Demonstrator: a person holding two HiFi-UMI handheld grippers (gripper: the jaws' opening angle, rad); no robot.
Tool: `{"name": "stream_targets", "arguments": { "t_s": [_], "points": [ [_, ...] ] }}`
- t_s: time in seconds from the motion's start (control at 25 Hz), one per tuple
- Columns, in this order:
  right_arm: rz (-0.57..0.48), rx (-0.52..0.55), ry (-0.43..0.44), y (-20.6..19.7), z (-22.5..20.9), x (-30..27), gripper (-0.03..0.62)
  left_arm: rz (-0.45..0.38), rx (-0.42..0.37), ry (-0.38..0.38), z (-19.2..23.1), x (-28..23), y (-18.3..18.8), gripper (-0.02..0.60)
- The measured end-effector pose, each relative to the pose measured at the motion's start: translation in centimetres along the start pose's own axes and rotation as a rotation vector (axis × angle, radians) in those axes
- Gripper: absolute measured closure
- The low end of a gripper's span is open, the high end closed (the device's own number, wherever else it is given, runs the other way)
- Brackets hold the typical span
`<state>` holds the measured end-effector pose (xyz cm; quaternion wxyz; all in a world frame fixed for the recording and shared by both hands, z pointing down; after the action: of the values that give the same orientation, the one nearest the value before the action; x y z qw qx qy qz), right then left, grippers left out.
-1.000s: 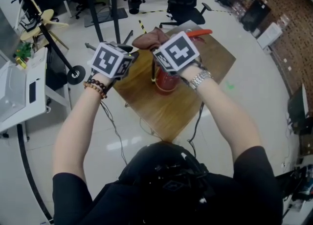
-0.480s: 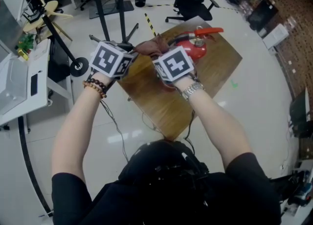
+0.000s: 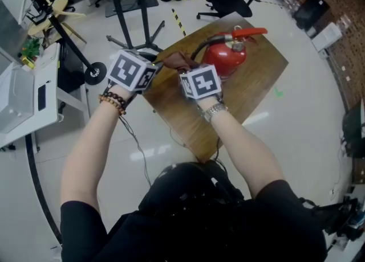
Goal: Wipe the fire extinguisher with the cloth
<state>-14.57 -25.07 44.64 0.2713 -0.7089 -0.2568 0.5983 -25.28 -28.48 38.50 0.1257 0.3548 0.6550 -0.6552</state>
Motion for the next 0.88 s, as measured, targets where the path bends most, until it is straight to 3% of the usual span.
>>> {"name": "stream_targets", "arguments": {
  "t_s": [0.44, 0.88],
  "points": [
    [-0.033, -0.101, -0.001, -3.2, -0.6, -4.3, 0.508, 0.093, 0.006, -0.014, 0.2, -1.3, -2.4, 0.488],
    [-0.051, -0.206, -0.025, -6.3, -1.5, -7.7, 0.508, 0.131, -0.015, -0.052, -0.5, -3.1, -2.5, 0.488]
  ]
}}
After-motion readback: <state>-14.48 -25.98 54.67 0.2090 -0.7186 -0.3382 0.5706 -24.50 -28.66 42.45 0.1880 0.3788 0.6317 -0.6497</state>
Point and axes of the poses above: the fingertips, and each gripper's own axes: x backward along the fingers, z to its left, y out of its top, the point moved 4 cm from there along x, backward along the fingers, and after that the axes turned 12 degrees about -x, right-handed, at the moved point
